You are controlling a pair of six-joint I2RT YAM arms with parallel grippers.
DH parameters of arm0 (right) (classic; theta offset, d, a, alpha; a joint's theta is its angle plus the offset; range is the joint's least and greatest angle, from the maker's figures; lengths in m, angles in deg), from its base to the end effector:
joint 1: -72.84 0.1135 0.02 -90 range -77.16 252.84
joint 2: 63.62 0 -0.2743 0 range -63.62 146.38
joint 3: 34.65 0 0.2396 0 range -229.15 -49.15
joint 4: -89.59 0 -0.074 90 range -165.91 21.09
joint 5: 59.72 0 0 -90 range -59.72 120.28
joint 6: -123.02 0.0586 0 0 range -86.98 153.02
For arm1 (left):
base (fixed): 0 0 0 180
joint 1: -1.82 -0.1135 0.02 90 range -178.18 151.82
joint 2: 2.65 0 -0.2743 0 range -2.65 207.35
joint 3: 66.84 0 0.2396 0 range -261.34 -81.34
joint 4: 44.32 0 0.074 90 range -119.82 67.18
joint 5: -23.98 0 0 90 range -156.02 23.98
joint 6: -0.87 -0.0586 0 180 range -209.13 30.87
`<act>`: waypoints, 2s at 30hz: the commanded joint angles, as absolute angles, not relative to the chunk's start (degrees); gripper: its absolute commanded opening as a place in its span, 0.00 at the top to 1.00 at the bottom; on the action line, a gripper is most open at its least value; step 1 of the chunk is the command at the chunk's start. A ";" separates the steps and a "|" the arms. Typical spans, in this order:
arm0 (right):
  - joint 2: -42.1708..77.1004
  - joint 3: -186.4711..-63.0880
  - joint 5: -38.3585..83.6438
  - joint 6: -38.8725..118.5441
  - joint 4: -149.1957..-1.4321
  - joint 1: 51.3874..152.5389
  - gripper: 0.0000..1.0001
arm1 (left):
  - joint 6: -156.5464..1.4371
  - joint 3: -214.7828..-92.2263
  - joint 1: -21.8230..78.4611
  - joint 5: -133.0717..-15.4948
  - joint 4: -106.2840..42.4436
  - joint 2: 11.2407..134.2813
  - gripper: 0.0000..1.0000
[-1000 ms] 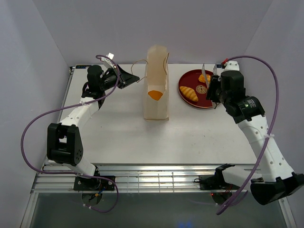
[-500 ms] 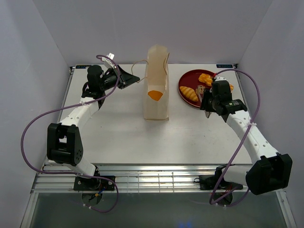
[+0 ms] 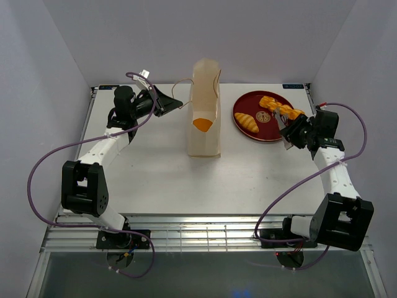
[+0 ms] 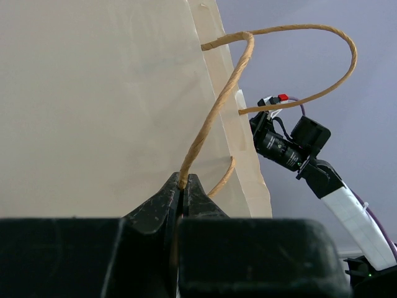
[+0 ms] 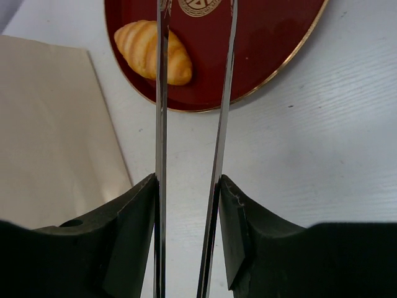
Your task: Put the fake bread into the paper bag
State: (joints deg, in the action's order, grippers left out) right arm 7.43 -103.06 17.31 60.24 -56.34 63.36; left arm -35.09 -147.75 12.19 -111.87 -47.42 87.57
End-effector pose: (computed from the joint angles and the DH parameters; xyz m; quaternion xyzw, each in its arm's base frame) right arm 0.2738 -0.0324 0.2835 0.2315 0.8589 0.1684 0.4247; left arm 0.3580 -0.1083 0.3366 -0.0135 0.7331 -0.5731 0.3659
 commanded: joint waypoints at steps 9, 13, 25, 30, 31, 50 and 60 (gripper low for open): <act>13.20 -95.30 -0.74 77.40 -79.48 58.07 0.50 | -34.64 -147.25 12.54 -114.19 -50.12 86.91 1.00; 13.20 -92.04 -1.01 81.18 -84.86 57.37 0.49 | -34.64 -147.60 12.54 -114.80 -50.56 87.88 1.00; 16.71 -85.36 -1.97 91.46 -95.94 53.94 0.48 | -34.03 -147.78 12.54 -115.59 -52.05 89.38 1.00; 17.94 -84.48 -1.88 93.05 -98.84 52.62 0.48 | -33.85 -147.95 12.63 -115.68 -52.32 89.64 1.00; 18.12 -83.96 -2.15 93.83 -99.63 52.27 0.48 | -33.76 -147.96 12.54 -115.68 -52.40 89.73 1.00; 24.62 -83.25 -3.46 97.88 -108.51 49.72 0.48 | -33.50 -147.96 12.54 -116.12 -53.02 90.43 1.00; 28.84 -85.62 -3.73 100.08 -112.65 49.55 0.48 | -33.50 -147.78 12.54 -116.47 -53.11 90.26 1.00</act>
